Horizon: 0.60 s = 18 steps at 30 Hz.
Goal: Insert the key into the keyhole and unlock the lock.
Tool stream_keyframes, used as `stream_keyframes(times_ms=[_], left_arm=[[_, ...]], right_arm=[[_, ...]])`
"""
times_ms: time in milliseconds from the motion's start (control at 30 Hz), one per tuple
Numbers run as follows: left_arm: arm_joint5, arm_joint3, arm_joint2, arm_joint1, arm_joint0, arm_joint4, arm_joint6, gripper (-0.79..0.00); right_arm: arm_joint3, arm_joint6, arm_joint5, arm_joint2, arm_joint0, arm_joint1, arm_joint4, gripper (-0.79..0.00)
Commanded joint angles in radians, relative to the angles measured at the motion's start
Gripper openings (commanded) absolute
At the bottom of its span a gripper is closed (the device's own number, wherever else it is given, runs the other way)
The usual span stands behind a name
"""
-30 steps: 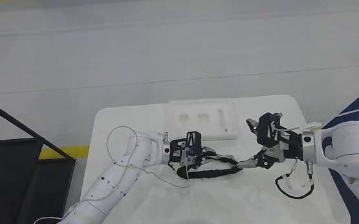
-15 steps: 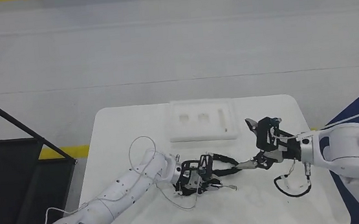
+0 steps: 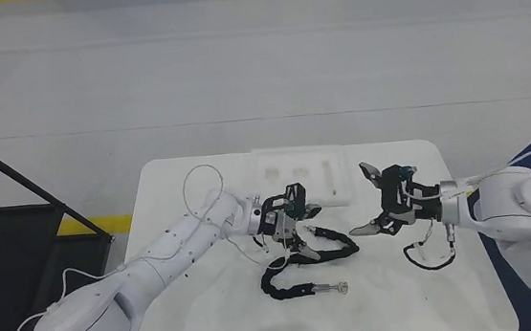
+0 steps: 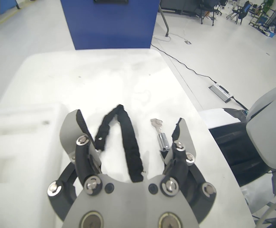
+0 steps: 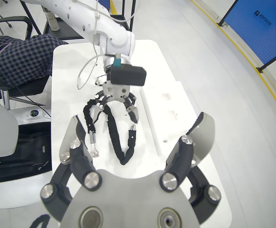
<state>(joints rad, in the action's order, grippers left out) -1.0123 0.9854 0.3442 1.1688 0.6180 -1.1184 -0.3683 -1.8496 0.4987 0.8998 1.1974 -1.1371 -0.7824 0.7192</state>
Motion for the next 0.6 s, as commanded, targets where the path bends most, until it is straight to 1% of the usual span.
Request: stream_keyframes(times_ms=[0, 133, 267, 433, 567], left_arm=[[0.0, -0.023, 0.002, -0.005, -0.042, 0.029, -0.014, 0.0], [0.0, -0.06, -0.005, -0.021, -0.137, 0.08, -0.031, 0.0], [0.0, -0.079, -0.011, -0.045, -0.224, 0.119, -0.057, 0.0], [0.0, -0.082, -0.051, -0.08, -0.301, 0.18, -0.074, 0.0], [0.0, -0.071, -0.096, -0.115, -0.359, 0.237, -0.07, 0.0]], right_arm=[[0.034, -0.03, 0.015, -0.014, 0.034, -0.006, 0.01, 0.0], [0.135, -0.073, 0.064, -0.062, 0.114, -0.024, 0.009, 0.0], [0.258, -0.037, 0.105, -0.133, 0.219, -0.043, -0.094, 0.0], [0.368, -0.009, 0.113, -0.198, 0.366, -0.067, -0.179, 0.0], [0.426, 0.009, 0.113, -0.248, 0.457, -0.08, -0.239, 0.0]])
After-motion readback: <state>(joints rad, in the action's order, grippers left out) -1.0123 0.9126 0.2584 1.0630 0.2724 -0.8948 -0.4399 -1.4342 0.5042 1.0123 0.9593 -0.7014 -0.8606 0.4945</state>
